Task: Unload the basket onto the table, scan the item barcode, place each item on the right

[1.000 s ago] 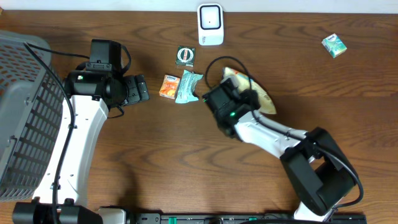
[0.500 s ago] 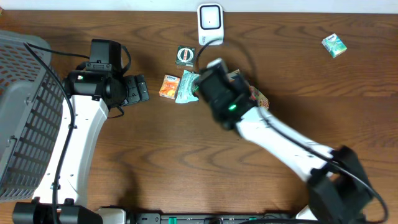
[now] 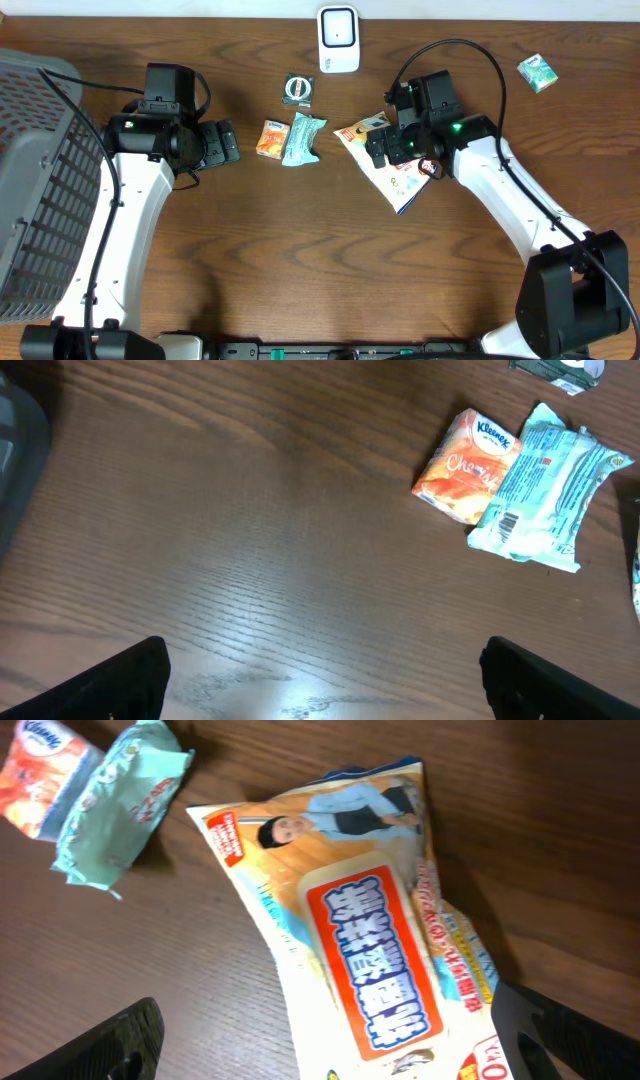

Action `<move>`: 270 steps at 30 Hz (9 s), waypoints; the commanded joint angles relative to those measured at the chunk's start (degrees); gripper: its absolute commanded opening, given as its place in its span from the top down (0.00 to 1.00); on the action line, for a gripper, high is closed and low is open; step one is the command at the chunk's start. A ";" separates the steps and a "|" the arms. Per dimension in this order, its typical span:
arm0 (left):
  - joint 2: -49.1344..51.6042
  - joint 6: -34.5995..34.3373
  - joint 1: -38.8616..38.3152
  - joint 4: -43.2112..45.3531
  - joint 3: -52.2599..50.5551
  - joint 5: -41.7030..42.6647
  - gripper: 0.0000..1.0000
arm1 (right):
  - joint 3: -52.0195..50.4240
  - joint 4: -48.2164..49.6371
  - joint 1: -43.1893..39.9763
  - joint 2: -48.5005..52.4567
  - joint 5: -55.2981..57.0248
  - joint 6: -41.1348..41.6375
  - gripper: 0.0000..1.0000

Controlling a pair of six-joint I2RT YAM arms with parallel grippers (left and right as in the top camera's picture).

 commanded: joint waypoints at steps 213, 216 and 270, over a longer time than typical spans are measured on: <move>0.26 0.31 0.02 -0.13 0.24 -0.72 0.02 | 45.57 -15.56 6.47 40.96 -22.43 17.33 0.41; 0.26 0.31 0.02 -0.13 0.24 -0.72 0.02 | 45.57 -13.44 6.56 44.54 -25.22 17.35 0.43; 0.26 0.31 0.02 -0.13 0.24 -0.72 0.02 | 45.99 -12.63 -6.69 17.25 -34.18 -5.38 0.99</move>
